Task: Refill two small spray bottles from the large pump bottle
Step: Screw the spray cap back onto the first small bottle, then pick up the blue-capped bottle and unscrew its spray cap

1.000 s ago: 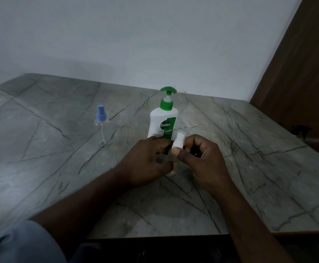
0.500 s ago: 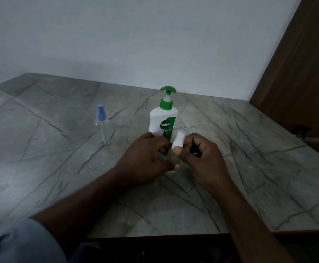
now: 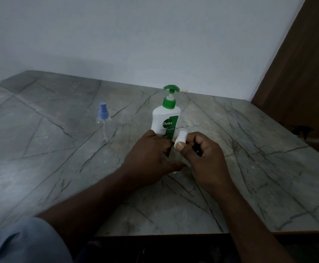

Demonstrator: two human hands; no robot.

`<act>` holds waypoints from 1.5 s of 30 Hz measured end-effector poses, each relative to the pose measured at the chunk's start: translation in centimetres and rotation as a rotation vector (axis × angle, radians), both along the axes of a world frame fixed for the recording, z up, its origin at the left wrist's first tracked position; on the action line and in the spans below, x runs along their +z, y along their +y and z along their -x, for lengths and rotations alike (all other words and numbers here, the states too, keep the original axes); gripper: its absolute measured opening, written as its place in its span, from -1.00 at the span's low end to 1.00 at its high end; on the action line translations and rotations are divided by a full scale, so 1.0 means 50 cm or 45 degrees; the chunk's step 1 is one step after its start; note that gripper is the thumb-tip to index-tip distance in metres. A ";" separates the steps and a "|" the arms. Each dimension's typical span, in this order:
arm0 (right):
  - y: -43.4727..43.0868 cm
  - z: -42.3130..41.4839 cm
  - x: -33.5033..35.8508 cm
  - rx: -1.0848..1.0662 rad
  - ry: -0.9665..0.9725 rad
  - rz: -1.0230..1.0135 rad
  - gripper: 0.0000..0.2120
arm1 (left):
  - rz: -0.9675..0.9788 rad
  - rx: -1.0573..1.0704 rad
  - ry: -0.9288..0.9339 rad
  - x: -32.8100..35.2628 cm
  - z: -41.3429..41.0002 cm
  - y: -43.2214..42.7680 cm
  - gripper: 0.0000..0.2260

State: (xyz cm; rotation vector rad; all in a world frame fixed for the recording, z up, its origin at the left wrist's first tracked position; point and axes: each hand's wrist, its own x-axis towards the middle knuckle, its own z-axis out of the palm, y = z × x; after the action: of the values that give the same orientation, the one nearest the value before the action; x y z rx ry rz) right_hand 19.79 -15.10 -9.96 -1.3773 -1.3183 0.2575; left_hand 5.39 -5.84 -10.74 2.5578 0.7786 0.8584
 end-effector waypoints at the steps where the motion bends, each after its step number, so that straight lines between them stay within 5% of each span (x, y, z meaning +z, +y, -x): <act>1: 0.001 0.000 0.000 -0.021 -0.020 0.006 -0.76 | -0.021 0.019 0.012 -0.001 -0.001 -0.001 -0.53; 10: 0.009 0.005 -0.007 -0.251 -0.248 -0.010 -0.73 | -0.141 0.078 0.133 0.001 0.001 -0.010 -0.42; 13: 0.007 0.006 -0.011 -0.293 -0.235 -0.007 -0.89 | -0.156 0.099 0.136 -0.001 -0.001 -0.008 -0.45; 18: 0.001 0.000 -0.016 -0.215 -0.245 0.103 -0.62 | -0.178 0.055 0.068 -0.006 0.000 -0.004 -0.52; 23: 0.011 -0.019 -0.020 -0.360 -0.287 0.060 -0.74 | -0.226 0.074 0.195 0.015 0.036 0.024 -0.22; 27: 0.019 -0.031 -0.024 -0.380 -0.296 0.072 -0.77 | -0.534 0.200 -0.175 0.039 0.085 0.056 -0.56; 30: 0.023 -0.038 -0.029 -0.399 -0.302 0.065 -0.75 | -0.606 0.545 -0.532 0.047 0.116 0.083 -0.58; 35: 0.028 -0.046 -0.029 -0.475 -0.272 0.055 -0.71 | -0.352 0.791 -0.638 0.045 0.143 0.126 -0.32; 40: 0.027 -0.049 -0.032 -0.519 -0.268 0.055 -0.74 | 0.200 0.846 -0.601 0.024 0.147 0.139 -0.15; 42: 0.027 -0.048 -0.033 -0.516 -0.277 0.052 -0.74 | 0.408 0.809 -0.549 0.018 0.148 0.144 -0.26; 45: 0.029 -0.045 -0.033 -0.506 -0.283 0.057 -0.73 | 0.317 0.761 -0.378 0.012 0.144 0.147 -0.56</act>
State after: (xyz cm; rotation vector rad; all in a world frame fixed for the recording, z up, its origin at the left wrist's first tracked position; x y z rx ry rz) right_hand 22.03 -13.63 -11.63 -1.7085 -1.1887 -0.1400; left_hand -1.80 1.51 -10.15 1.9334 1.4734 1.1868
